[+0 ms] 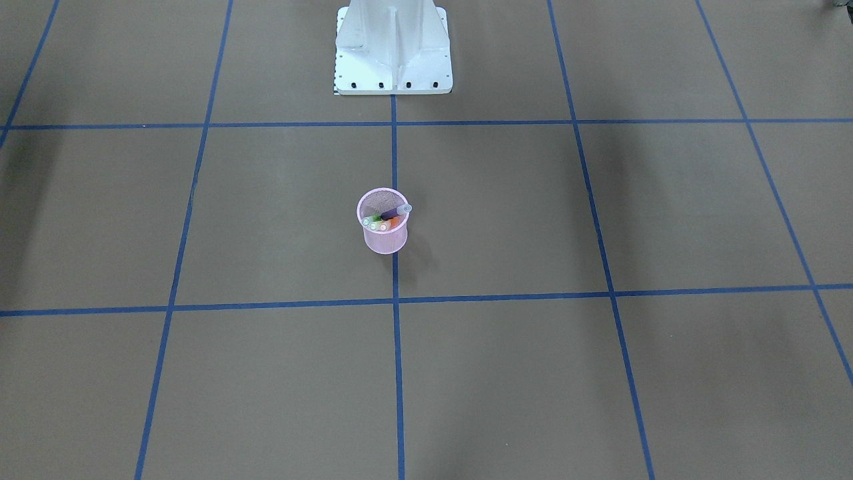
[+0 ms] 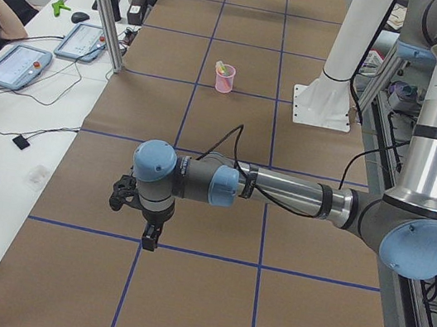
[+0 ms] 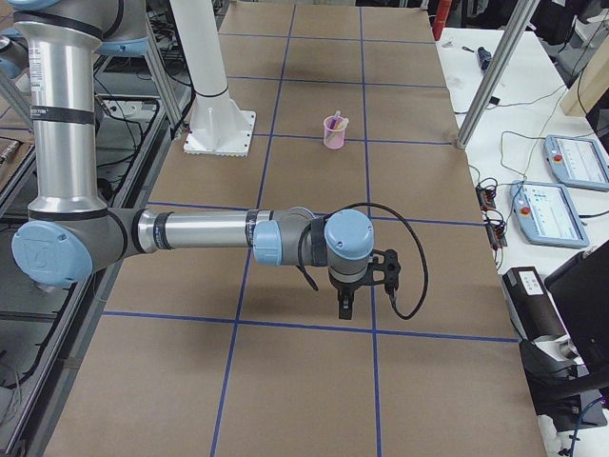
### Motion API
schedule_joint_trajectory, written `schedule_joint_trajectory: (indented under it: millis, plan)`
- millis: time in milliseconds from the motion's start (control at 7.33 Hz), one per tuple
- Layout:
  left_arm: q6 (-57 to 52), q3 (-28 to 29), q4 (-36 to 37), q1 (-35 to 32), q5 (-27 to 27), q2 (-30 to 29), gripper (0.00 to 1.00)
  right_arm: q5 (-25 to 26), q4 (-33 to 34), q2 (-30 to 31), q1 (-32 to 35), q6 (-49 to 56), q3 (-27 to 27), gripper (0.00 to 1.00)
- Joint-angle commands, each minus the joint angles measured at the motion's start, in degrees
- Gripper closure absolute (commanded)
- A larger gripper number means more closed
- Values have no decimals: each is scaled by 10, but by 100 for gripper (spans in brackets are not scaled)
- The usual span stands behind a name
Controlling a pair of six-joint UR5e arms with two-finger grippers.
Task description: Collect pens into pen holder
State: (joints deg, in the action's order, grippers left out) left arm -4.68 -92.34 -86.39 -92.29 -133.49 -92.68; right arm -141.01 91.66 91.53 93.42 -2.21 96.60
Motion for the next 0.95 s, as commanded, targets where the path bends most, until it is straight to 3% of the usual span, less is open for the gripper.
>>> schedule_joint_trajectory:
  millis: [0, 818]
  plan:
    - [-1, 3, 0, 0, 1, 0, 0, -1, 1, -2, 0, 0, -4, 0]
    - [1, 13, -55, 0, -1, 32, 0, -4, -4, -2, 0, 5, -17, 0]
